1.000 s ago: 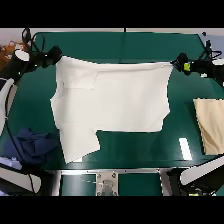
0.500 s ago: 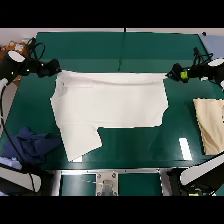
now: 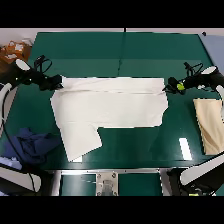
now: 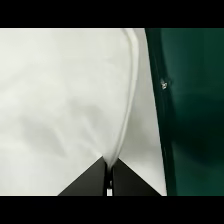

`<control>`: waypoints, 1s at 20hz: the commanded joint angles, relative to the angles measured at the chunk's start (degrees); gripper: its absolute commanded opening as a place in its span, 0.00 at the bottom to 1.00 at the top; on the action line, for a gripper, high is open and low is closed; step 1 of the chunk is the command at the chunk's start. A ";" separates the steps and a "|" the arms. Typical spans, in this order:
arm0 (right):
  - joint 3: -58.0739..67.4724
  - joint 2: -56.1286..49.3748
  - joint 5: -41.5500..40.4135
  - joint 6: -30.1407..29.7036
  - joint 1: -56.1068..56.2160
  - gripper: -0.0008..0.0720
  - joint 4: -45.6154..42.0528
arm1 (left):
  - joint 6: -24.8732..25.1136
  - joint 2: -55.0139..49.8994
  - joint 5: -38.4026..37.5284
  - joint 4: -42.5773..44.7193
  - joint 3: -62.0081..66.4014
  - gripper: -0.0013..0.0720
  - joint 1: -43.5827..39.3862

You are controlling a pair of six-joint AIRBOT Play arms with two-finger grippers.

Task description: Fold the shirts.

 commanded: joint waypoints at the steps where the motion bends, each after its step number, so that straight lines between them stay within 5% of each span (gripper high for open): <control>1: -0.13 -0.04 0.31 0.15 0.00 0.03 -0.37 | -0.31 -0.02 -0.42 -0.13 -0.92 0.05 -0.02; 16: 0.61 -0.28 0.22 1.20 -1.90 0.03 -0.46 | -3.19 -0.02 3.26 3.10 -0.92 0.06 0.26; 17: 0.61 -0.28 0.63 1.20 -1.57 0.03 0.24 | -2.38 -0.02 2.89 2.08 -0.92 0.23 0.17; 18: 0.63 -0.26 1.14 1.22 -1.25 0.15 0.59 | -1.70 -0.02 2.05 1.20 -0.92 0.58 0.15; 19: 0.79 -0.26 1.75 1.22 -1.07 0.36 0.59 | -1.73 -0.02 0.63 0.76 -0.87 0.70 0.15; 20: 1.31 -0.22 3.13 1.27 -1.11 0.50 0.52 | -1.73 -0.02 -1.51 0.79 -0.61 0.70 0.17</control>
